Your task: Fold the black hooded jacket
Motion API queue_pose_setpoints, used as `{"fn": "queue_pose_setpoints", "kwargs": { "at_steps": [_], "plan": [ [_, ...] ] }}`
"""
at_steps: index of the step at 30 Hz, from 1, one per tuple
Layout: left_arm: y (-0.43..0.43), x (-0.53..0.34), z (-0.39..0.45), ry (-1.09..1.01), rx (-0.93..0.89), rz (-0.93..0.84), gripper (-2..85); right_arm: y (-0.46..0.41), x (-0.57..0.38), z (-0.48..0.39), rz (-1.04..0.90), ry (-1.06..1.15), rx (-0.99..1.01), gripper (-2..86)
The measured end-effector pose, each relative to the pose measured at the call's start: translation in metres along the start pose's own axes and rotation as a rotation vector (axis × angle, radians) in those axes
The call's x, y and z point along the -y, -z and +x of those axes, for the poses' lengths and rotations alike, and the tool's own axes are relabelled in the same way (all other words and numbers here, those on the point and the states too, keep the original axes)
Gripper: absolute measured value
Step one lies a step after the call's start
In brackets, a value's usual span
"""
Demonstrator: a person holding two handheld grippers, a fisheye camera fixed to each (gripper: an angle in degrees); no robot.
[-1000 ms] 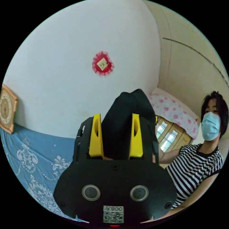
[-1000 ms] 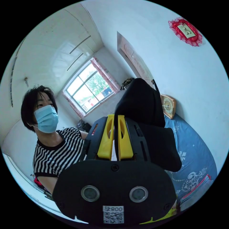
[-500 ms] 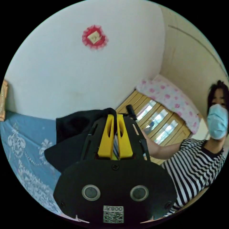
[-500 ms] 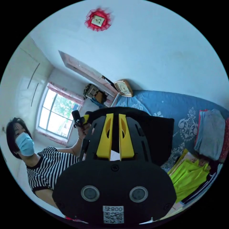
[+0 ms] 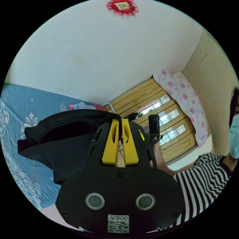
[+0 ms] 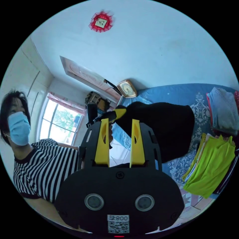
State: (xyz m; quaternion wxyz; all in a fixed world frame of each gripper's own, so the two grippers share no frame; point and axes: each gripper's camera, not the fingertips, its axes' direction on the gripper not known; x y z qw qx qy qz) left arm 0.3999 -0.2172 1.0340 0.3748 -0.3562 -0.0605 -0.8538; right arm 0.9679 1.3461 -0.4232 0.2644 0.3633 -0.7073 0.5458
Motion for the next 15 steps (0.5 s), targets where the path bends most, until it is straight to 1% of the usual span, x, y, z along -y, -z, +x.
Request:
{"fn": "queue_pose_setpoints", "kwargs": {
  "at_steps": [1, 3, 4, 5, 6, 8, 9, 11, 12, 14, 15],
  "plan": [
    [-0.004, -0.002, 0.002, -0.017, 0.011, -0.018, 2.2, 0.007, -0.001, 0.002, 0.020, -0.019, 0.001, 13.4],
    [-0.020, -0.014, 0.005, -0.057, 0.046, -0.097, 2.3, 0.012, 0.000, 0.000, 0.034, -0.027, -0.091, 13.9],
    [-0.024, -0.017, 0.004, -0.059, 0.048, -0.115, 2.3, 0.006, 0.007, -0.006, 0.004, -0.008, -0.171, 14.9],
    [-0.032, -0.022, 0.003, -0.064, 0.046, -0.151, 2.3, -0.008, 0.019, -0.012, -0.067, 0.019, -0.243, 15.7],
    [-0.041, -0.028, 0.001, -0.065, 0.043, -0.185, 2.3, -0.018, 0.027, -0.015, -0.114, 0.038, -0.276, 16.0],
    [-0.052, -0.036, -0.002, -0.063, 0.038, -0.233, 2.4, -0.072, 0.061, -0.024, -0.351, 0.132, -0.411, 16.9],
    [-0.058, -0.040, -0.003, -0.067, 0.038, -0.259, 2.4, -0.088, 0.068, -0.024, -0.414, 0.153, -0.440, 17.0],
    [-0.063, -0.045, -0.005, -0.079, 0.044, -0.278, 2.4, -0.157, 0.085, -0.018, -0.696, 0.225, -0.558, 16.8],
    [-0.065, -0.048, -0.005, -0.086, 0.047, -0.289, 2.5, -0.174, 0.086, -0.016, -0.766, 0.237, -0.575, 16.6],
    [-0.066, -0.051, -0.007, -0.093, 0.052, -0.300, 2.5, -0.229, 0.081, -0.007, -0.990, 0.279, -0.617, 13.0],
    [-0.066, -0.052, -0.009, -0.096, 0.064, -0.300, 2.6, -0.240, 0.078, -0.005, -1.035, 0.288, -0.643, 11.6]
  ]
}}
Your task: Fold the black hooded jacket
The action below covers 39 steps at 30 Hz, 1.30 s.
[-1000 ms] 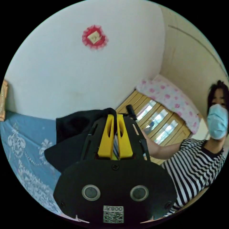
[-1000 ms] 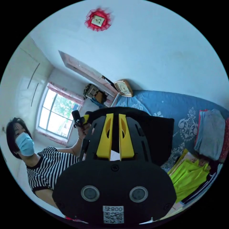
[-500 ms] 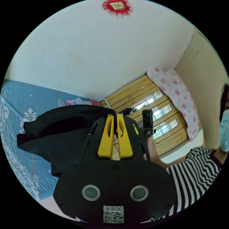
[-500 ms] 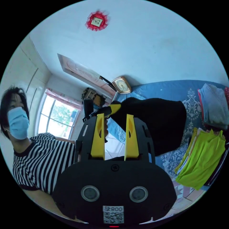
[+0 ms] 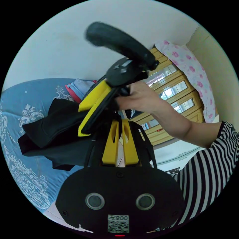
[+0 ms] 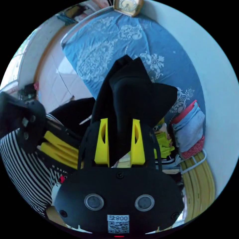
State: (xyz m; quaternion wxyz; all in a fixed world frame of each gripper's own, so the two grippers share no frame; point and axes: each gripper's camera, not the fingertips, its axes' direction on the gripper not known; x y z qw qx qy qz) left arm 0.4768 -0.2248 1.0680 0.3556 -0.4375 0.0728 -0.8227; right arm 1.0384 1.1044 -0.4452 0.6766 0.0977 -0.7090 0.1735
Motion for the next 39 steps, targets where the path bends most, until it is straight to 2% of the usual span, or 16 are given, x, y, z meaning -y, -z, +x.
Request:
{"fn": "queue_pose_setpoints", "kwargs": {
  "at_steps": [2, 4, 7, 9, 14, 16, 18, 21, 23, 26, 28, 31, 32, 34, 37, 39],
  "plan": [
    [0.001, -0.002, -0.004, 0.011, 0.020, 0.001, 2.7, -0.022, 0.020, -0.012, -0.104, 0.020, -0.116, 3.6],
    [0.004, -0.006, -0.008, 0.021, 0.030, -0.008, 2.8, -0.029, 0.023, -0.019, -0.101, 0.019, -0.207, 3.0],
    [0.020, -0.017, -0.018, 0.032, 0.025, 0.009, 3.2, -0.019, 0.014, -0.019, 0.001, -0.034, -0.159, 2.4],
    [0.052, -0.035, -0.037, 0.075, -0.016, 0.104, 4.2, -0.010, 0.002, -0.018, 0.070, -0.074, -0.135, 2.3],
    [0.106, -0.062, -0.108, 0.379, 0.065, 0.255, 10.7, 0.000, -0.035, -0.031, 0.185, -0.129, -0.136, 2.2],
    [0.105, -0.065, -0.142, 0.511, -0.018, 0.262, 12.5, 0.001, -0.044, -0.036, 0.208, -0.143, -0.138, 2.3],
    [0.089, -0.068, -0.180, 0.650, -0.203, 0.275, 12.7, 0.000, -0.052, -0.039, 0.226, -0.151, -0.135, 2.3],
    [0.064, -0.075, -0.208, 0.811, -0.360, 0.277, 9.5, -0.003, -0.064, -0.045, 0.242, -0.157, -0.141, 2.3],
    [0.056, -0.078, -0.211, 0.858, -0.417, 0.280, 3.2, -0.004, -0.075, -0.051, 0.255, -0.159, -0.164, 2.3],
    [0.063, -0.076, -0.198, 0.835, -0.520, 0.354, 1.7, -0.005, -0.094, -0.054, 0.284, -0.158, -0.179, 2.4],
    [0.080, -0.072, -0.182, 0.780, -0.504, 0.388, 1.6, -0.006, -0.108, -0.052, 0.317, -0.164, -0.171, 2.4],
    [0.116, -0.070, -0.152, 0.689, -0.415, 0.417, 3.0, -0.005, -0.132, -0.050, 0.375, -0.174, -0.150, 2.5],
    [0.130, -0.074, -0.140, 0.679, -0.309, 0.395, 4.3, -0.005, -0.141, -0.050, 0.392, -0.176, -0.145, 2.5],
    [0.139, -0.085, -0.127, 0.725, -0.209, 0.346, 10.5, -0.007, -0.152, -0.050, 0.413, -0.172, -0.141, 2.5],
    [0.124, -0.109, -0.119, 0.841, -0.328, 0.298, 13.1, -0.012, -0.165, -0.054, 0.420, -0.153, -0.145, 2.5],
    [0.107, -0.122, -0.112, 0.919, -0.490, 0.360, 12.1, -0.016, -0.173, -0.057, 0.416, -0.140, -0.149, 2.5]
  ]
}}
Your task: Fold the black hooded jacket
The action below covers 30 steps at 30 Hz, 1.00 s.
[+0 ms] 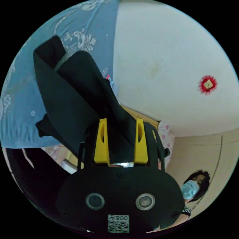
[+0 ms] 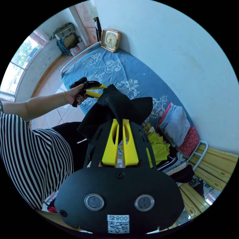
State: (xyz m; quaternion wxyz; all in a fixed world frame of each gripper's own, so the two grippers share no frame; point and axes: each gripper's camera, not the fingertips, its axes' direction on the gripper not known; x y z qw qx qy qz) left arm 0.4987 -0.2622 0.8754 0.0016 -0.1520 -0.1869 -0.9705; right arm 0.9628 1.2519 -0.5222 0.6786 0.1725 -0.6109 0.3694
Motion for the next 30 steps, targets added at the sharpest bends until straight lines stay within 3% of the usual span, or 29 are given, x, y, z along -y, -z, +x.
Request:
{"fn": "queue_pose_setpoints", "kwargs": {
  "at_steps": [3, 7, 13, 21, 30],
  "plan": [
    [-0.014, -0.016, 0.007, -0.003, -0.086, -0.016, 5.0, 0.002, -0.017, -0.002, -0.008, 0.021, -0.016, 2.4],
    [-0.010, -0.047, 0.055, -0.128, -0.104, 0.052, 2.5, 0.013, -0.050, 0.005, 0.012, 0.022, -0.041, 2.4],
    [0.008, -0.125, 0.213, -0.528, -0.024, 0.055, 1.8, 0.056, -0.102, 0.032, 0.202, 0.003, 0.050, 2.5],
    [0.042, -0.319, 0.416, -1.096, 0.146, 0.170, 1.8, 0.127, -0.152, 0.020, 0.484, 0.199, 0.132, 2.6],
    [0.095, -0.539, 0.519, -1.415, 0.311, 0.426, 1.8, 0.176, -0.178, -0.016, 0.627, 0.505, 0.166, 3.0]
  ]
}}
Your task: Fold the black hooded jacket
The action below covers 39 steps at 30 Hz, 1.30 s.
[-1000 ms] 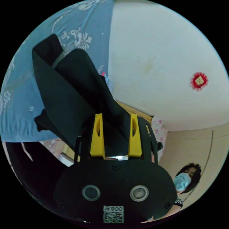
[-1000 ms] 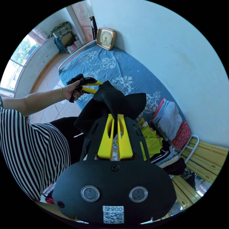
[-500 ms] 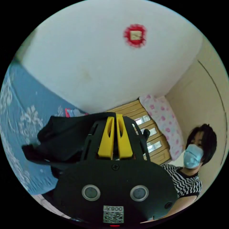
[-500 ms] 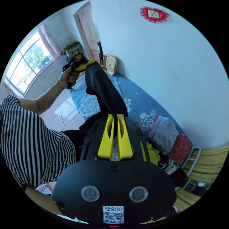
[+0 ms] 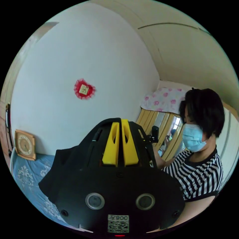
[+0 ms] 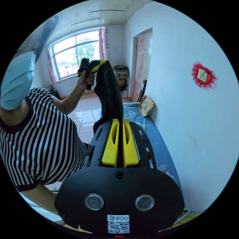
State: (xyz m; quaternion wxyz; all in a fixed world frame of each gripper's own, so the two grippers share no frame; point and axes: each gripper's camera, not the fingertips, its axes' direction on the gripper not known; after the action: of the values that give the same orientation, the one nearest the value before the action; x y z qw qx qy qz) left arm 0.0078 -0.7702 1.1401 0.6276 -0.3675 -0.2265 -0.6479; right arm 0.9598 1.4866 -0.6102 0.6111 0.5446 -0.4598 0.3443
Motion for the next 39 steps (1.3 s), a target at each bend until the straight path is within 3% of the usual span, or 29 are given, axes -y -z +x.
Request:
{"fn": "queue_pose_setpoints", "kwargs": {
  "at_steps": [6, 15, 23, 28, 39],
  "plan": [
    [0.052, 0.037, 0.092, -0.109, 0.096, 0.086, 1.7, 0.000, -0.029, 0.016, 0.037, -0.013, 0.099, 6.5],
    [0.072, 0.083, 0.148, -0.093, 0.072, 0.029, 1.7, -0.143, -0.166, 0.033, -0.131, -0.429, 0.399, 13.3],
    [0.093, 0.113, 0.171, -0.082, 0.105, 0.007, 1.8, -0.202, -0.168, -0.014, -0.148, -0.412, 0.067, 15.3],
    [0.110, 0.126, 0.170, -0.058, 0.122, 0.001, 1.8, -0.211, -0.165, -0.005, -0.105, -0.463, -0.074, 4.0],
    [0.202, 0.137, 0.113, 0.080, 0.253, 0.061, 1.7, -0.092, -0.179, 0.032, 0.039, -0.452, -0.264, 1.2]
  ]
}}
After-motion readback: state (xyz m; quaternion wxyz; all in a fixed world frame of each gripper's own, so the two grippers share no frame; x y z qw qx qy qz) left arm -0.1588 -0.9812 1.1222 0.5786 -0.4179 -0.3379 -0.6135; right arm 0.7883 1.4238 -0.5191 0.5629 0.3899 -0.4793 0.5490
